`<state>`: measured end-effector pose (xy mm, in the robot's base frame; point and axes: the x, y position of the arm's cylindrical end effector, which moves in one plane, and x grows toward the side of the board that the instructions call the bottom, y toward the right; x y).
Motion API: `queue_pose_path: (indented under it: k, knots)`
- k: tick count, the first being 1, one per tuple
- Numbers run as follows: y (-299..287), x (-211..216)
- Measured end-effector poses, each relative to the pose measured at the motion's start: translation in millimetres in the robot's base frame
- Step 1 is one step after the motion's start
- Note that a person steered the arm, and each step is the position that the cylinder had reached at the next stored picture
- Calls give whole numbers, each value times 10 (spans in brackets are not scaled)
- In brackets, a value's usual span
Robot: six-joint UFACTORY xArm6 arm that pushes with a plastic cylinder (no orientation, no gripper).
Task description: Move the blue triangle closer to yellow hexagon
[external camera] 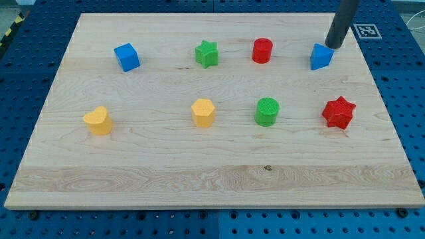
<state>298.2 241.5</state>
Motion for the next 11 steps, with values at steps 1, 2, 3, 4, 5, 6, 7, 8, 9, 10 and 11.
queue_pose_path:
  k: [1,2,3,4,5,6,7,8,9,10,11]
  knots:
    - [0,0]
    - [-20,120]
    - [-172,267]
    - [-172,267]
    - [-313,268]
    - [-535,306]
    - [-741,364]
    - [-801,386]
    - [-514,326]
    - [-378,321]
    - [-377,321]
